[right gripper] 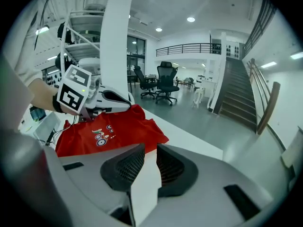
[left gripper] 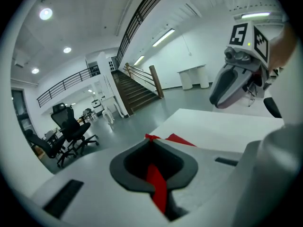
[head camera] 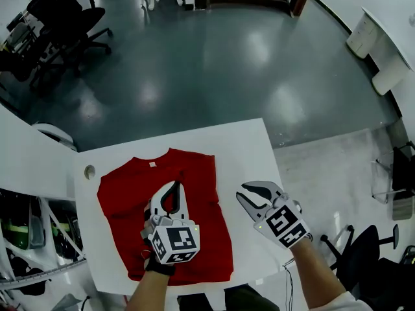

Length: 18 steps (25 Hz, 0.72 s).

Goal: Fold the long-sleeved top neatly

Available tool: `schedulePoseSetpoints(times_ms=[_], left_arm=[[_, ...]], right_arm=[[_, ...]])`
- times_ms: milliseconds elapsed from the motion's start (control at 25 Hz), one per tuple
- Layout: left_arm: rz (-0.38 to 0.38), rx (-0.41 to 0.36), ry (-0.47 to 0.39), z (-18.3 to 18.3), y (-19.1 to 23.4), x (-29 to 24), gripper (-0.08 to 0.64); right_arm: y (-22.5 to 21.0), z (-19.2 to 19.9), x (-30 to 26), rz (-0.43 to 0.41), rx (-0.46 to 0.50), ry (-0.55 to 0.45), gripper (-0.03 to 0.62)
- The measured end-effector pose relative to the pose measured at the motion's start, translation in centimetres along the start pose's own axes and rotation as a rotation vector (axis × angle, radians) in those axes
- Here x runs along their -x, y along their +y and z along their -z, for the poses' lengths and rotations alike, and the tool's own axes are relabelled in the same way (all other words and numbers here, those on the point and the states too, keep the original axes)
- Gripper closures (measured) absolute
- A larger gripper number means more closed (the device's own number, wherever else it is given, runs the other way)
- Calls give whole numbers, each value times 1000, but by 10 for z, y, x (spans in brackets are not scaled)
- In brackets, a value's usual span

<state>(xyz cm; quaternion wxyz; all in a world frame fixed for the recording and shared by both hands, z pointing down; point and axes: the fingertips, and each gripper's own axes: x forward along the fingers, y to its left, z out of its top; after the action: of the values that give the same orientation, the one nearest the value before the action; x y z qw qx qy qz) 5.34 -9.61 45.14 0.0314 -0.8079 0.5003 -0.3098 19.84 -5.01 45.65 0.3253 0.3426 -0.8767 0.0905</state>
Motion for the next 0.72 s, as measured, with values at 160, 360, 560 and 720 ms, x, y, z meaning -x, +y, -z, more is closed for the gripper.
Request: schedulePoseSetpoints(times_ms=[160, 360, 560, 720], left_arm=[[36, -47, -33, -13, -22, -10, 541], [168, -100, 114, 32, -64, -29, 541], [297, -133, 259, 72, -93, -35, 479], [336, -136, 267, 76, -96, -30, 420]], right_arm=[[-6, 6, -1, 2, -8, 3, 498], [-10, 12, -3, 3, -15, 5, 499], [-14, 16, -4, 0, -23, 15, 499], [-5, 17, -9, -19, -17, 19, 497]])
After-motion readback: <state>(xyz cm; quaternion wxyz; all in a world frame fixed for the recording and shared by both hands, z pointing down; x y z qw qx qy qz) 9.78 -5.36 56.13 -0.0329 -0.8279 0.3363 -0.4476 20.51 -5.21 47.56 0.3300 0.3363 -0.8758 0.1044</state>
